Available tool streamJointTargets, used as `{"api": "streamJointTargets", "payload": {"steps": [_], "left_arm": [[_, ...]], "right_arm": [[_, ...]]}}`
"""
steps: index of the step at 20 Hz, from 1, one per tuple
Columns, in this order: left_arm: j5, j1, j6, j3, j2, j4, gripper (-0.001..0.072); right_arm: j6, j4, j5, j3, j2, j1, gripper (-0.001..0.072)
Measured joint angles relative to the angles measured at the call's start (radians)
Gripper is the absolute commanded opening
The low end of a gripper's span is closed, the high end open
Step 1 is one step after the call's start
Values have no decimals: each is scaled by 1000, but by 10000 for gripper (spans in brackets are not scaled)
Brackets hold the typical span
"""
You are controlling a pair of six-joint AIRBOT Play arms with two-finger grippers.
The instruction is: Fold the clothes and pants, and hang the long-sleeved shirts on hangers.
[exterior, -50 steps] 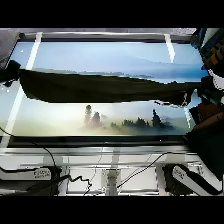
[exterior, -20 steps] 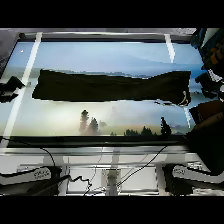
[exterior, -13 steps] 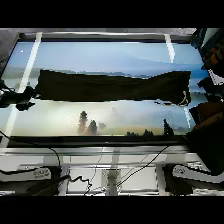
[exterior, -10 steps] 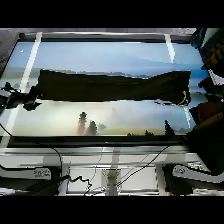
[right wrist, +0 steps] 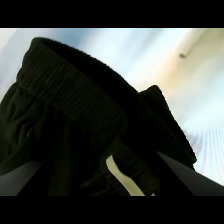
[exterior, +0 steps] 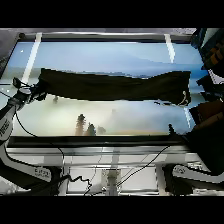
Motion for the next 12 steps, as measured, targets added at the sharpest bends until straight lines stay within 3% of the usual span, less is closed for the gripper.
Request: {"api": "streamJointTargets", "payload": {"steps": [2,3,5,6,10,11,12], "left_arm": [[31,-15,5,49,-36,28,596],[43,-21,6,69,-53,40,500],[59,-31,9,98,-77,50,141],[65,-34,9,107,-84,51,11],[73,-43,16,150,-82,74,14],[65,-48,27,165,-70,99,15],[53,-53,38,180,-53,124,14]], "right_arm": [[-44,16,21,0,6,23,687],[-67,22,32,0,10,36,686],[-115,27,57,0,23,67,686],[-134,30,66,0,32,81,685],[-205,41,114,0,95,145,655],[-229,45,131,0,114,168,532],[-255,53,135,0,135,199,345]]}}
